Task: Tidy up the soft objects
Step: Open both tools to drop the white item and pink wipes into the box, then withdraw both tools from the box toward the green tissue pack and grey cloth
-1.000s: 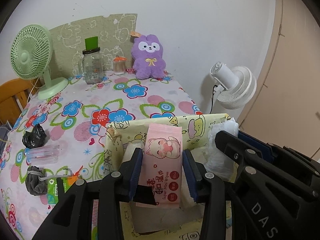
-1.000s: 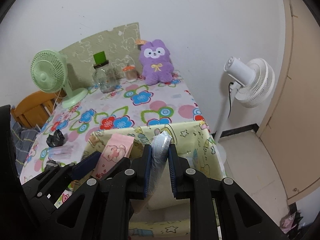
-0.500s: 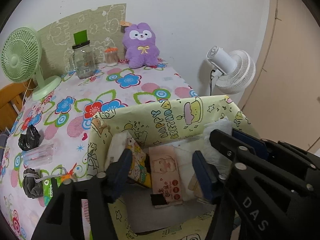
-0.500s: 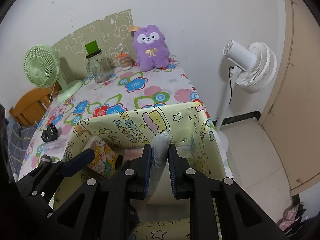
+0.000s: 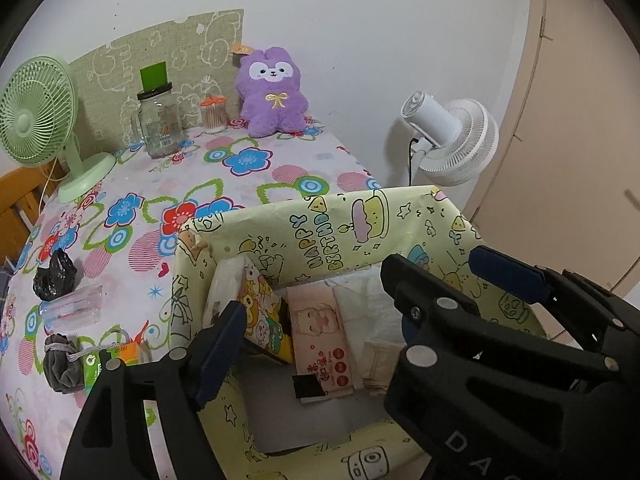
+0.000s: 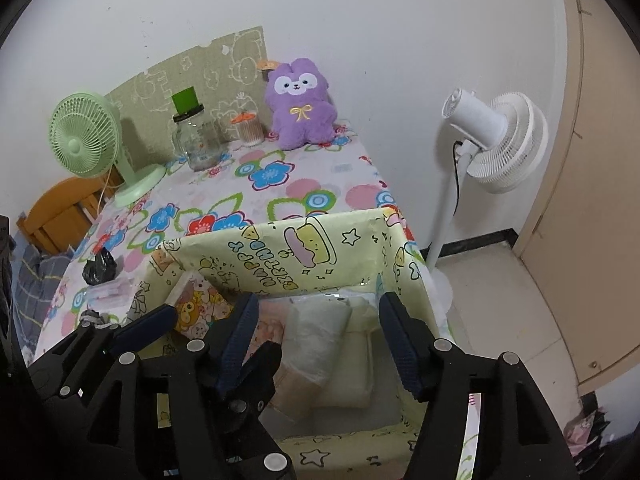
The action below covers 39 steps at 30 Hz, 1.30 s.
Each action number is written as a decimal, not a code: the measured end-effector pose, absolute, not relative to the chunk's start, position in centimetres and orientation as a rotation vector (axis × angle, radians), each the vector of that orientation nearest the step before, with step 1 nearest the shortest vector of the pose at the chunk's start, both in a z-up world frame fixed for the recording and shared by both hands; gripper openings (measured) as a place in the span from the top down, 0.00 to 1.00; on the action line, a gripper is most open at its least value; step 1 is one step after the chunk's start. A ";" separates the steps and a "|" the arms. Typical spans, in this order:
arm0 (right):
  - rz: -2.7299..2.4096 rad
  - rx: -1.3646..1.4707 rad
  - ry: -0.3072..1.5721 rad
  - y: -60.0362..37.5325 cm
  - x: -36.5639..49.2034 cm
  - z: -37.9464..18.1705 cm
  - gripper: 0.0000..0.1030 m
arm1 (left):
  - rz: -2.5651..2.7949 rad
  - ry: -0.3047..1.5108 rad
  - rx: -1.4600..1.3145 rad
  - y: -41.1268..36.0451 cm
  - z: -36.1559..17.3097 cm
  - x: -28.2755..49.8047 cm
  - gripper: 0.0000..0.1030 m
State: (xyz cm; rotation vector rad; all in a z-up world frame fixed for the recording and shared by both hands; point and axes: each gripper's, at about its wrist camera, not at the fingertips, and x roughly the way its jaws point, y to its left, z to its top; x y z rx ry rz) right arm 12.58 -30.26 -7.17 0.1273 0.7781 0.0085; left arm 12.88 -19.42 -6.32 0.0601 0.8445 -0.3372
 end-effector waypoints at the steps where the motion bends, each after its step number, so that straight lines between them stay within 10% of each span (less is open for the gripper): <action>1: 0.008 0.125 0.775 -30.2 12.4 -7.1 0.35 | -0.339 0.843 0.061 -19.4 -6.2 12.8 0.20; 39: 0.024 0.072 0.575 -24.6 6.2 -0.4 0.04 | -0.271 0.627 0.059 -13.6 0.3 6.7 0.00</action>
